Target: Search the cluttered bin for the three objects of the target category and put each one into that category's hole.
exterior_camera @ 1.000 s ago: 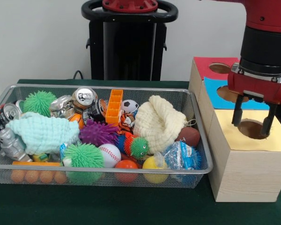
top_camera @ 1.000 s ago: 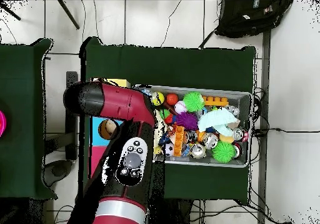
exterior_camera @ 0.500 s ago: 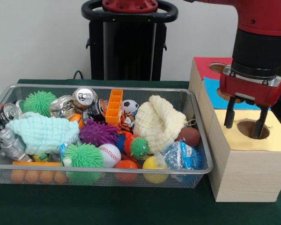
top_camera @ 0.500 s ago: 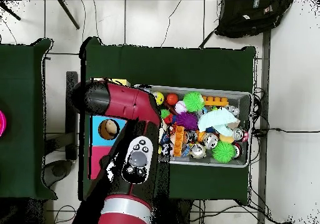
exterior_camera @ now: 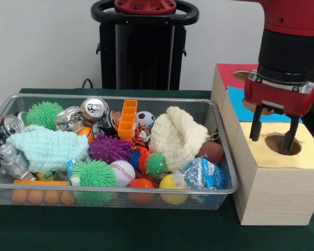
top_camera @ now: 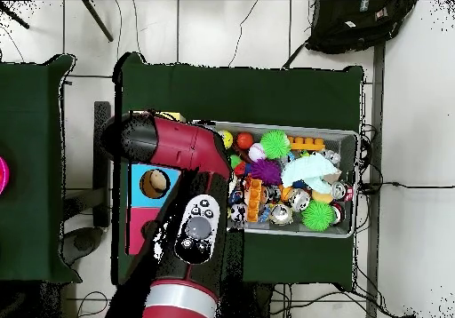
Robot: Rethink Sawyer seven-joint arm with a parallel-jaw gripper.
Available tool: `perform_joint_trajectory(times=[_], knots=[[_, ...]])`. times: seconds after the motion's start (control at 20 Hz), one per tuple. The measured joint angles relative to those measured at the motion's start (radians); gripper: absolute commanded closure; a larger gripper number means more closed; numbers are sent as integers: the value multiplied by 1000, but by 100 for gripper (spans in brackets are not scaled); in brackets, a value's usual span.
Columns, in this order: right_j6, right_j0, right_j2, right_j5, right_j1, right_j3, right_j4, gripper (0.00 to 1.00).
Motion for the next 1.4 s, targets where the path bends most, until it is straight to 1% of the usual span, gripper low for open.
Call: perform_joint_trajectory(times=[0.25,0.75,1.1,1.15,1.4], knots=[[0,-23,0,0,-36,5,0,0],[0,-101,0,0,-101,16,-8,0],[0,-155,6,0,-130,42,-63,0],[0,-171,10,0,-138,55,-81,0],[0,-208,24,0,-163,94,-130,0]])
